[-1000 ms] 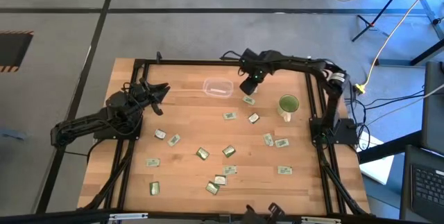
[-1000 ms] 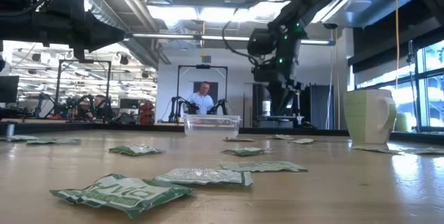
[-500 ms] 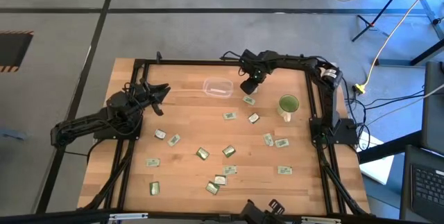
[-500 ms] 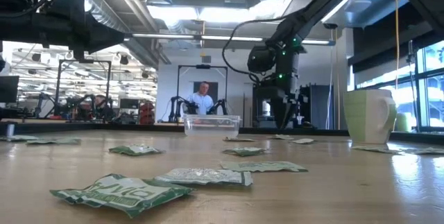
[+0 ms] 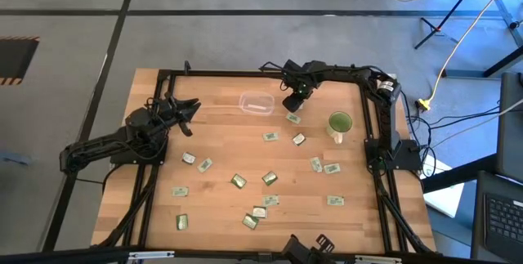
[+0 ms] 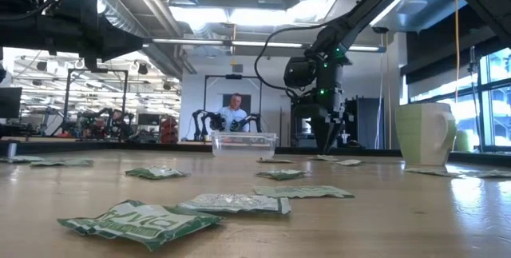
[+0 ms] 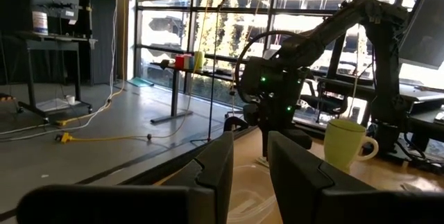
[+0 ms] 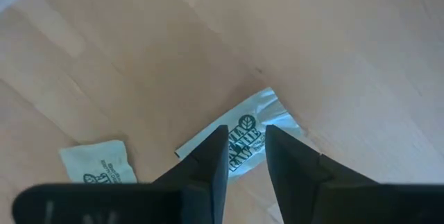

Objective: Pick and place items into bin
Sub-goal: Put the green stevia packet into the bin

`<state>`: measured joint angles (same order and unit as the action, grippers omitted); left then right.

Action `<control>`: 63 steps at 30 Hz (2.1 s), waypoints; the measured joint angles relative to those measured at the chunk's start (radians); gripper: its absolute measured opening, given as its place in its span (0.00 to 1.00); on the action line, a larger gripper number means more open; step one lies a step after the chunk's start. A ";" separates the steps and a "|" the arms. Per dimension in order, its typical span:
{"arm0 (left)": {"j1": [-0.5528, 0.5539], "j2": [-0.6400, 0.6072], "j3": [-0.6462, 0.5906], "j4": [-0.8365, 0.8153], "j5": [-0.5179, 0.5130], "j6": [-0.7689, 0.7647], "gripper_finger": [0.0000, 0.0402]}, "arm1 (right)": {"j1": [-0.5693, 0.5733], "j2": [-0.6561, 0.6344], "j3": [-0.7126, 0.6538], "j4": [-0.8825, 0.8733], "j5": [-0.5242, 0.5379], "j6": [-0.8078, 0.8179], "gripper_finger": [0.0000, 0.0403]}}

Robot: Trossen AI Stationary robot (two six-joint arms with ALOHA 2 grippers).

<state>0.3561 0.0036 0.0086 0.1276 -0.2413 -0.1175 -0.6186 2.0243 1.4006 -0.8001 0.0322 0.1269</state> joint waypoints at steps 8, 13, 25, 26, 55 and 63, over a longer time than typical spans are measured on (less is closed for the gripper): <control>0.000 0.000 0.000 -0.001 0.000 0.000 0.21 | 0.000 0.000 0.000 0.004 0.000 0.012 0.25; 0.000 0.000 0.000 -0.001 0.000 0.000 0.21 | 0.000 0.000 0.000 0.004 0.000 0.040 0.25; 0.000 0.000 0.000 -0.001 0.000 0.000 0.21 | 0.000 0.033 0.002 -0.003 0.001 0.024 0.25; 0.000 0.000 0.000 -0.001 0.000 0.000 0.21 | 0.000 0.039 0.003 -0.004 0.002 0.024 0.25; 0.000 0.000 0.000 -0.006 -0.003 0.001 0.21 | 0.052 -0.062 0.035 -0.009 0.057 -0.010 0.04; 0.000 0.000 0.000 -0.006 -0.013 0.037 0.21 | 0.182 -0.073 0.087 0.168 0.053 -0.180 0.05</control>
<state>0.3561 0.0036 0.0086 0.1221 -0.2546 -0.0809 -0.4361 1.9514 1.4879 -0.6317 0.0853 -0.0531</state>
